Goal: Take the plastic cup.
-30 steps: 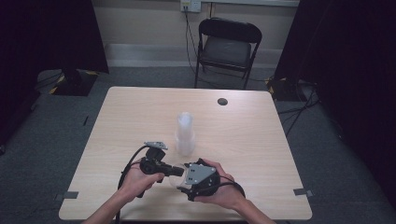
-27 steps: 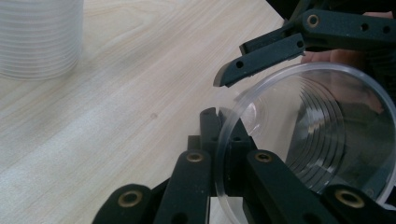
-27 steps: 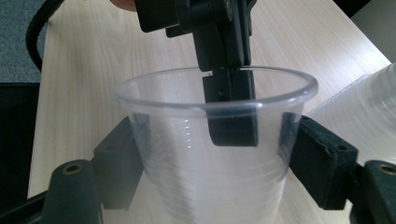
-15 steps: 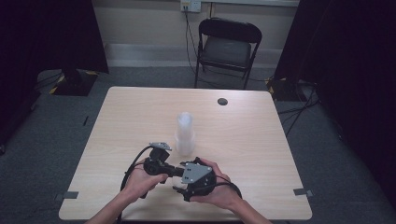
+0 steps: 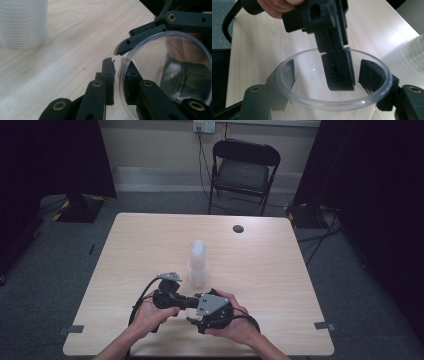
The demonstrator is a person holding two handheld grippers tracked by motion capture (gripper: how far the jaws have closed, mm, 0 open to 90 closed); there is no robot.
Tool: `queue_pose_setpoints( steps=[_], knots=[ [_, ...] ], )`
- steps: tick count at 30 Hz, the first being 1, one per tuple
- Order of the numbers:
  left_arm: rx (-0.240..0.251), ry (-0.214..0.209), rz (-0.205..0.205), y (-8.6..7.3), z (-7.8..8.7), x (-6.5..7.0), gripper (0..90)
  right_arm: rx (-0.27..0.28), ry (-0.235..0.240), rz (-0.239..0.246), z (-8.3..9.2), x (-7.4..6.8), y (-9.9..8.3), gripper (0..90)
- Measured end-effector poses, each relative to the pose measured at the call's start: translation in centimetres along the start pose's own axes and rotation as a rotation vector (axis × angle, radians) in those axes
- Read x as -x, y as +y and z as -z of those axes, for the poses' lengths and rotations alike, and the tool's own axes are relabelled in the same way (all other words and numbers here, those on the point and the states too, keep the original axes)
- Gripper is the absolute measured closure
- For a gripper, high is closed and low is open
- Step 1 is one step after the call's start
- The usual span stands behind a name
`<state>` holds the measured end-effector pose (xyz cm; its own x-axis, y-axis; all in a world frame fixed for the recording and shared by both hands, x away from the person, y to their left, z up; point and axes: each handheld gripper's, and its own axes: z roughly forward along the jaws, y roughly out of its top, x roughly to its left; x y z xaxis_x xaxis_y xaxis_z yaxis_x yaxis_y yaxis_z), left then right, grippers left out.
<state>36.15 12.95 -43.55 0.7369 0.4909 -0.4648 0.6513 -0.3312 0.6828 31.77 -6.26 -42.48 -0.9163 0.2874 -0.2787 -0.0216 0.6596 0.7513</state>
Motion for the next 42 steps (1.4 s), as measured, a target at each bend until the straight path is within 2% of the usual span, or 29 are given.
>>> queue_pose_setpoints(
  steps=[5, 8, 13, 16, 18, 22, 24, 25, 30, 33, 36, 37, 40, 42],
  knots=[
    [0.05, 0.008, 0.009, -0.3, 0.5, 0.0, 75.5, 0.013, -0.002, -0.019, 0.1, 0.2, -0.1, 29.6],
    [0.083, 0.014, -0.003, -0.4, 0.9, -0.2, 67.0, 0.023, -0.014, -0.036, 0.1, 0.4, -0.2, 29.6],
    [0.13, 0.029, -0.018, -0.4, 1.6, -0.5, 62.5, 0.047, -0.03, -0.068, 0.1, 0.8, -0.5, 29.7],
    [0.127, 0.043, -0.01, -0.4, 1.7, -0.4, 58.3, 0.056, -0.032, -0.082, 0.1, 1.0, -0.6, 29.7],
    [0.122, 0.049, -0.02, -0.5, 1.8, -0.4, 57.9, 0.053, -0.031, -0.089, 0.0, 1.0, -0.8, 29.7],
    [0.131, 0.06, -0.022, -0.5, 2.0, -0.4, 50.7, 0.052, -0.037, -0.115, 0.2, 1.2, -1.1, 29.6],
    [0.145, 0.074, -0.038, -0.5, 2.2, -0.3, 48.0, 0.052, -0.039, -0.121, 0.2, 1.3, -1.1, 29.6],
    [0.152, 0.081, -0.047, -0.6, 2.3, -0.1, 44.0, 0.046, -0.053, -0.133, 0.3, 1.5, -1.3, 29.6],
    [0.176, 0.119, -0.057, -0.4, 2.7, 0.0, 38.5, 0.04, -0.062, -0.16, 0.5, 1.8, -1.8, 29.7],
    [0.188, 0.15, -0.08, -0.4, 3.0, 0.2, 34.5, 0.038, -0.068, -0.176, 0.6, 2.1, -2.1, 29.7],
    [0.202, 0.177, -0.102, -0.4, 3.2, 0.0, 26.3, 0.038, -0.077, -0.186, 0.8, 2.3, -2.2, 29.8],
    [0.202, 0.187, -0.104, -0.4, 3.3, 0.0, 24.5, 0.037, -0.081, -0.207, 0.8, 2.7, -2.4, 29.8],
    [0.225, 0.204, -0.118, -0.6, 3.6, -0.1, 22.8, 0.038, -0.088, -0.236, 0.9, 3.2, -2.8, 29.8],
    [0.213, 0.211, -0.115, -0.7, 3.7, -0.1, 22.7, 0.042, -0.096, -0.254, 1.1, 3.5, -3.0, 29.8]
  ],
)
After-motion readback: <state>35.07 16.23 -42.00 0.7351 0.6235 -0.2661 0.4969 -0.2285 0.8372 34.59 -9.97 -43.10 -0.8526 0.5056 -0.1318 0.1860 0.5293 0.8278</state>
